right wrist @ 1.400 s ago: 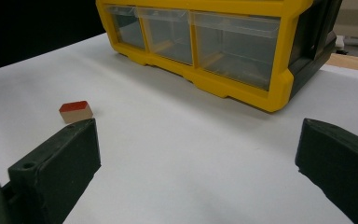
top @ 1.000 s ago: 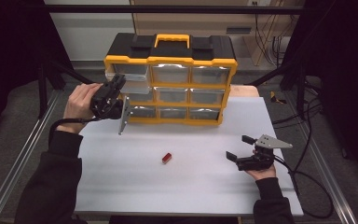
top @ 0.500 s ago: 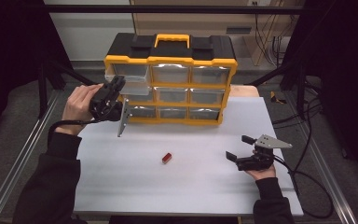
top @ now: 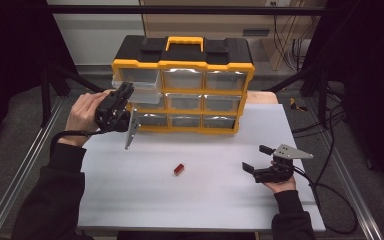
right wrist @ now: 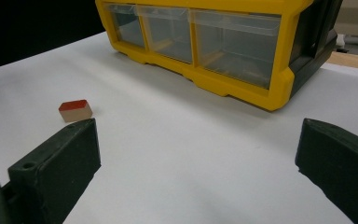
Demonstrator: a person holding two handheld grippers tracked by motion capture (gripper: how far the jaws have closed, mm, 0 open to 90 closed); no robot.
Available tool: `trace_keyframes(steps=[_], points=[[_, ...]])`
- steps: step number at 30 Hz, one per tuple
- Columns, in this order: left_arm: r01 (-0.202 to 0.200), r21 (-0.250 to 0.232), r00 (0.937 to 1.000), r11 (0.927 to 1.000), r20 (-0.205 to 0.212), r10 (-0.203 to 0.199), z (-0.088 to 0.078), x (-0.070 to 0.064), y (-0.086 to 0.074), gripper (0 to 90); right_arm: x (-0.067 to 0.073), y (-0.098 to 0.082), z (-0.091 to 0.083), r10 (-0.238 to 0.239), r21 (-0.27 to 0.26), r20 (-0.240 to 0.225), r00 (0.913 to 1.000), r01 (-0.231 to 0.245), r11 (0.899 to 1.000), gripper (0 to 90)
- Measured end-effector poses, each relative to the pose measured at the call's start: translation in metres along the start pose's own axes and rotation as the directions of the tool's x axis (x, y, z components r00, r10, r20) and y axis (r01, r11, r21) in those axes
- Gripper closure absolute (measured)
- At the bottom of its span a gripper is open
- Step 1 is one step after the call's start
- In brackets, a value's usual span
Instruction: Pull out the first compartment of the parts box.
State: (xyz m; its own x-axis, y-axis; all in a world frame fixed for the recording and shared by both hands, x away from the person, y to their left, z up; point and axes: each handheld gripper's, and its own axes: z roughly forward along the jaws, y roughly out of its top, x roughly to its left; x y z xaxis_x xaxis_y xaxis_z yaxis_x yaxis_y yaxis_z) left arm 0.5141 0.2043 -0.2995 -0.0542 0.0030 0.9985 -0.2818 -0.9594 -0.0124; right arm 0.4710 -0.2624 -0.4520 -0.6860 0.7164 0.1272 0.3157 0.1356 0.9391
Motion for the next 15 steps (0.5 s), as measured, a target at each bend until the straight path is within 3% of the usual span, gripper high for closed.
trace_keyframes(steps=[15], points=[[-0.006,-0.003,1.0,1.0,-0.004,0.006,-0.0049,-0.0005,0.001,79.3,0.0,0.0001,0.0,-0.002,-0.001,0.0,1.0,0.002,1.0,0.4]])
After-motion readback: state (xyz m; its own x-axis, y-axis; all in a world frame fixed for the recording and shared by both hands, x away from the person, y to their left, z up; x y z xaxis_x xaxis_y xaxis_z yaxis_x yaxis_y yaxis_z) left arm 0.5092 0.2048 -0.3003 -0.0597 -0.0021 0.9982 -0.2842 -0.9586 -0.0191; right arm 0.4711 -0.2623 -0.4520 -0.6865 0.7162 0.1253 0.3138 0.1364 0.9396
